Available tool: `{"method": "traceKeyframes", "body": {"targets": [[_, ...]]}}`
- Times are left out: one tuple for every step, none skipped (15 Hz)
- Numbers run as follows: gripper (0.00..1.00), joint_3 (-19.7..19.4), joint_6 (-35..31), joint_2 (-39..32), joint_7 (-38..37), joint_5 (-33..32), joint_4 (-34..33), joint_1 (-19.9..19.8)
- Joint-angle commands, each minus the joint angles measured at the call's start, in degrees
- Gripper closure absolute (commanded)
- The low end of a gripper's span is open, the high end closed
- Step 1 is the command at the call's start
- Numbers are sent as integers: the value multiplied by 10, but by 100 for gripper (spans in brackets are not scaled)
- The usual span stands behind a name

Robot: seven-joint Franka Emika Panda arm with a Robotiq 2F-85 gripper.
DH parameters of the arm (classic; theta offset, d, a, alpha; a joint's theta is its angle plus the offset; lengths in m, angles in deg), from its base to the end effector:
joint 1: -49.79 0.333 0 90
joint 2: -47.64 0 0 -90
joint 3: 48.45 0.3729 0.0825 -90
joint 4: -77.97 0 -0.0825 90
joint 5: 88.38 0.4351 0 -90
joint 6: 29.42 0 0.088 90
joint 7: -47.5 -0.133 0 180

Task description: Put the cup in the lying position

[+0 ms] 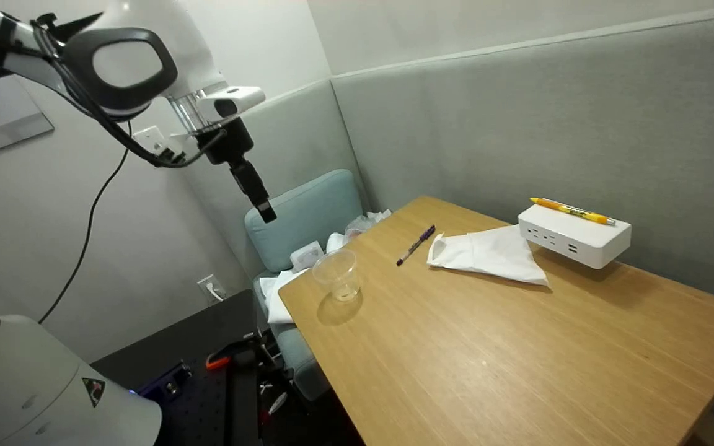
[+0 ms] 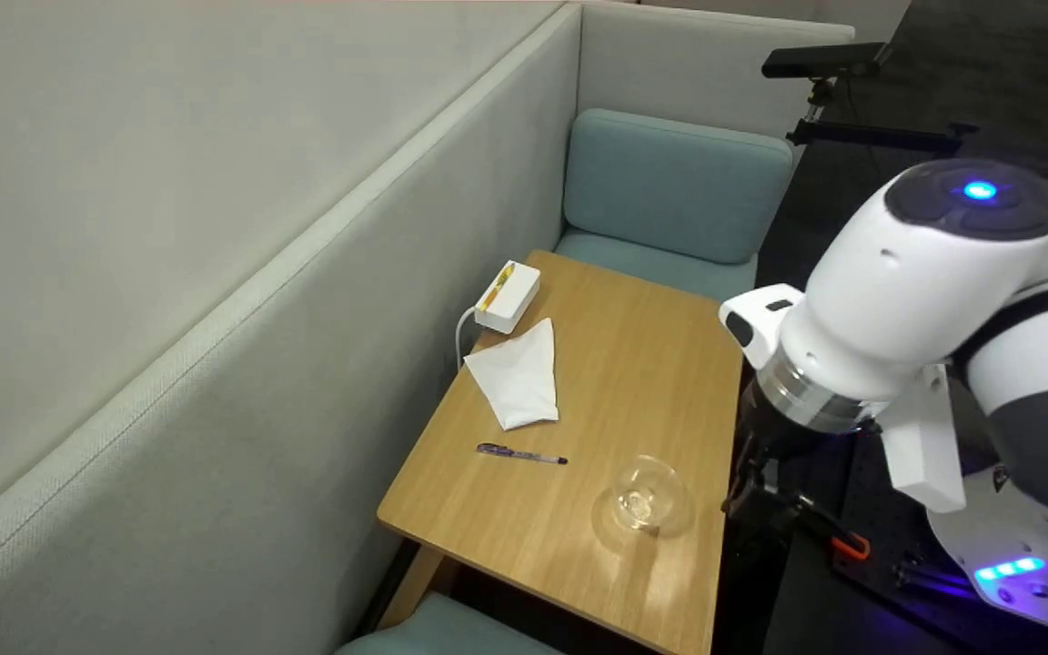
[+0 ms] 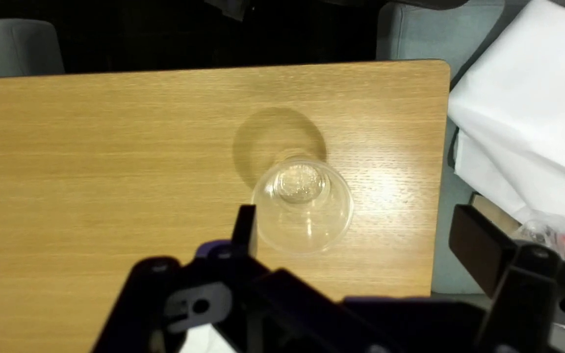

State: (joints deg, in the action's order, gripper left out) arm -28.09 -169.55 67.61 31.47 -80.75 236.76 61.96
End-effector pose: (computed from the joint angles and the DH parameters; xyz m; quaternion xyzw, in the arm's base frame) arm 0.3331 0.2014 0.2997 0.9964 0.0831 0.0107 0.0136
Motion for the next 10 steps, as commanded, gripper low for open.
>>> {"method": "traceKeyframes", "body": {"targets": [[0,1,-78,-104,-33,-53,-14,-17],[0,0,-96,-126,-43,-74,-16,-22],[0,-3,-114,-152,-51,-94,-19,-26],[0,-7,-128,-174,-60,-117,-23,-29],[0,-13,-145,-196,-71,-137,-26,-30],[0,-21,-161,-212,-80,-153,-28,-28],[0,-30,-186,-231,-89,-163,-29,-25],[0,-41,-208,-246,-99,-172,-32,-21],[0,-34,-233,-261,-109,-178,-34,-32],[0,-40,-255,-271,-122,-187,-37,-29]]}}
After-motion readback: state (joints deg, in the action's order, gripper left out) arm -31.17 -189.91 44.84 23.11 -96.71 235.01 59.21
